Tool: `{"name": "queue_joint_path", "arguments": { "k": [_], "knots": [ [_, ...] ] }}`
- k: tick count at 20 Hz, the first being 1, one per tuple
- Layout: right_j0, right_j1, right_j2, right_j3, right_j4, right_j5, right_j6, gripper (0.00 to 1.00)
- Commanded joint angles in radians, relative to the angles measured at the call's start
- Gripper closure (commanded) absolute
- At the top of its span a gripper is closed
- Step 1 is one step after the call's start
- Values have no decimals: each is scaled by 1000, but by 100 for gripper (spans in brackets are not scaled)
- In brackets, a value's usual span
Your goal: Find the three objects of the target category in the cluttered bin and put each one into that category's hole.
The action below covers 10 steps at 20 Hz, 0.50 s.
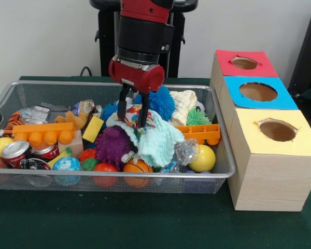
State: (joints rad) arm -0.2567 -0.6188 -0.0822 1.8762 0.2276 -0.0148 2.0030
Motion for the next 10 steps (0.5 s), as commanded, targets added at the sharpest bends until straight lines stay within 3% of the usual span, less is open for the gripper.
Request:
{"name": "queue_joint_path", "arguments": {
  "k": [1,4,5,10],
  "knots": [
    [28,31,15,-61,31,158,122,0],
    [46,37,-12,-87,14,212,94,0],
    [46,39,-14,-94,3,221,88,100],
    [65,36,-45,-120,-3,268,86,100]
  ]
}}
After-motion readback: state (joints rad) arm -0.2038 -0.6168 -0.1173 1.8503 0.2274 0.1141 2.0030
